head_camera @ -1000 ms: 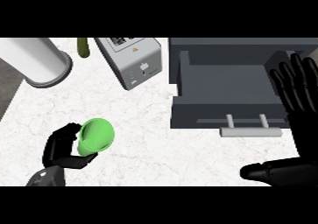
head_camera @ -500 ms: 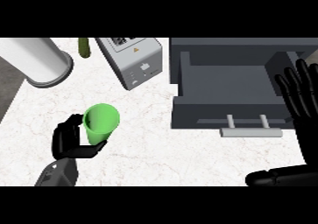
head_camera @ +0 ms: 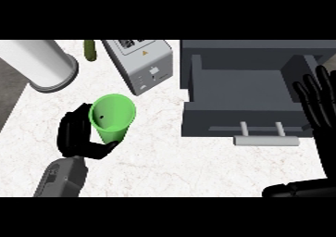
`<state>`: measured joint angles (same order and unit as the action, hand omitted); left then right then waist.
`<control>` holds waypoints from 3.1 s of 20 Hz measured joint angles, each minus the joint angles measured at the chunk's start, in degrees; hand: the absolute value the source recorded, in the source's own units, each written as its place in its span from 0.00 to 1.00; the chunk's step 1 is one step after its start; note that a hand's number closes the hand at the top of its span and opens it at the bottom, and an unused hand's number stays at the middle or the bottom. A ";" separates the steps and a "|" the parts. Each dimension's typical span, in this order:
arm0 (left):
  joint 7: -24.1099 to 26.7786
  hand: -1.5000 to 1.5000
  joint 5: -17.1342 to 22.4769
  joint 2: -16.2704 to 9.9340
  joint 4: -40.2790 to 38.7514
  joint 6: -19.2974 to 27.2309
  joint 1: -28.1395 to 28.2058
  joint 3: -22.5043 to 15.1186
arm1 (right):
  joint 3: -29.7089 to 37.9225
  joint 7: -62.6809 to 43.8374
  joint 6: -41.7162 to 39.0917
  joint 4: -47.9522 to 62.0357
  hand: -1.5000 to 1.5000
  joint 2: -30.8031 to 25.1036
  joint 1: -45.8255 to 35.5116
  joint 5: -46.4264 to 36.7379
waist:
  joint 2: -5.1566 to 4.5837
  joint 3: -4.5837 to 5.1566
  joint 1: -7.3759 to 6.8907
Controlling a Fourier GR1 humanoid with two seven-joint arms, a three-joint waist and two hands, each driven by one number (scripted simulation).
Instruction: Pick up the cup, place it into the drawer and close the drawer
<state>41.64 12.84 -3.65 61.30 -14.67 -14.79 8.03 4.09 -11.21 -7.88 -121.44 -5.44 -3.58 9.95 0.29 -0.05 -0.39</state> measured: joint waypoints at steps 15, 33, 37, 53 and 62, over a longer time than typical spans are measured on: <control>-24.82 1.00 2.17 3.37 19.02 16.05 -14.14 -7.51 | 0.04 0.47 -0.15 0.22 0.00 0.00 -0.08 -0.69 | -0.23 0.02 0.69; -32.09 1.00 -0.44 3.63 1.32 28.53 -39.90 -11.70 | 0.76 2.31 -0.93 2.56 0.00 0.11 -0.21 -0.49 | -0.41 0.04 1.31; -31.18 1.00 1.15 3.64 -4.35 31.55 -43.85 -14.12 | 0.74 2.78 -1.58 2.22 0.00 0.09 0.99 -0.27 | -0.42 0.02 1.51; -22.04 1.00 14.24 3.65 -30.14 36.38 -56.90 -23.27 | 1.19 4.36 -2.34 5.91 0.00 -0.37 -2.56 -0.07 | -0.99 0.00 3.70; -20.56 1.00 18.75 3.64 -37.02 38.23 -59.74 -31.75 | 0.62 3.33 -2.80 5.33 0.00 -0.47 -3.40 0.91 | -1.37 -0.03 5.57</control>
<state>21.08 31.58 -0.01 24.27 23.56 -74.53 -23.72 4.70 -7.88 -10.68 -116.11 -5.91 -6.98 10.86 -1.09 -0.08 5.18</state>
